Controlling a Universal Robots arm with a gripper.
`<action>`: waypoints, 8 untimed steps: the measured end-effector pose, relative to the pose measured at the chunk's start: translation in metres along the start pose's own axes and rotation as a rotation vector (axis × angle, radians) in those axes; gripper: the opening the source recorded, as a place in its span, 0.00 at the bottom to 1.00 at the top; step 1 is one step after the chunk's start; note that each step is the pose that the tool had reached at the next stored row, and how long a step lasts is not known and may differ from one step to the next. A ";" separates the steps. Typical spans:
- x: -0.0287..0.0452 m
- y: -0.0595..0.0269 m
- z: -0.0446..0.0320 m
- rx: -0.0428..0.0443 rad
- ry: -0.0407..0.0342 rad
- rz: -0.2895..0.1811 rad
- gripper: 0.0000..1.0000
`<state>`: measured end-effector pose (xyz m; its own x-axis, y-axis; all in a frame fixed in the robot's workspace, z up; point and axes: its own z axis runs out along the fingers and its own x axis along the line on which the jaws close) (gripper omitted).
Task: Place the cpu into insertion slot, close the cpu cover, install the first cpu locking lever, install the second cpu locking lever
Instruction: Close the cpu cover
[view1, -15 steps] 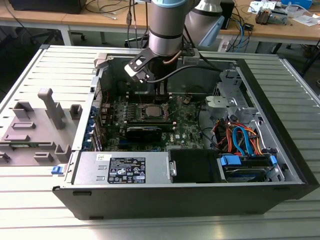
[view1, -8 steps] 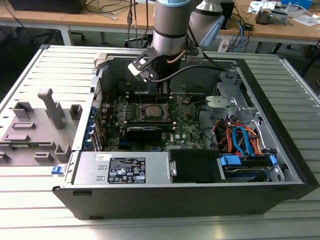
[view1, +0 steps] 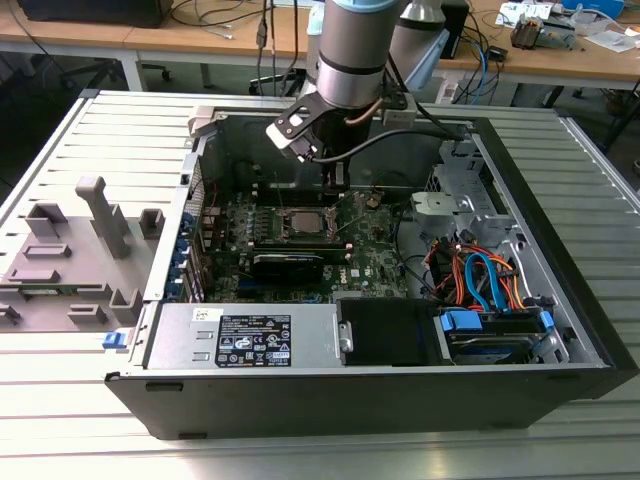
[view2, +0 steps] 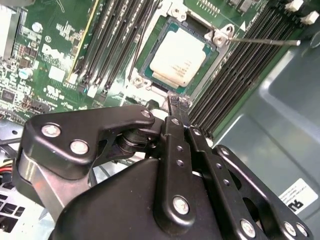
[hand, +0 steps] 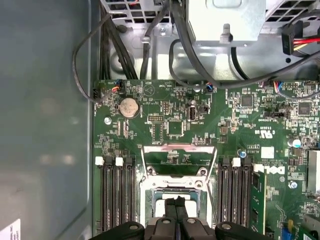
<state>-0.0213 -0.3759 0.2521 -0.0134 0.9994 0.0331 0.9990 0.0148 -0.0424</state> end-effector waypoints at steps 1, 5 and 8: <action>0.0000 0.0018 -0.0004 0.0016 0.0016 0.000 0.11; -0.0001 0.0106 -0.0021 0.0100 0.0077 0.000 0.11; -0.0002 0.0175 -0.0032 0.0170 0.0122 0.000 0.11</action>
<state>-0.0037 -0.3759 0.2546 -0.0128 0.9989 0.0453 0.9981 0.0155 -0.0593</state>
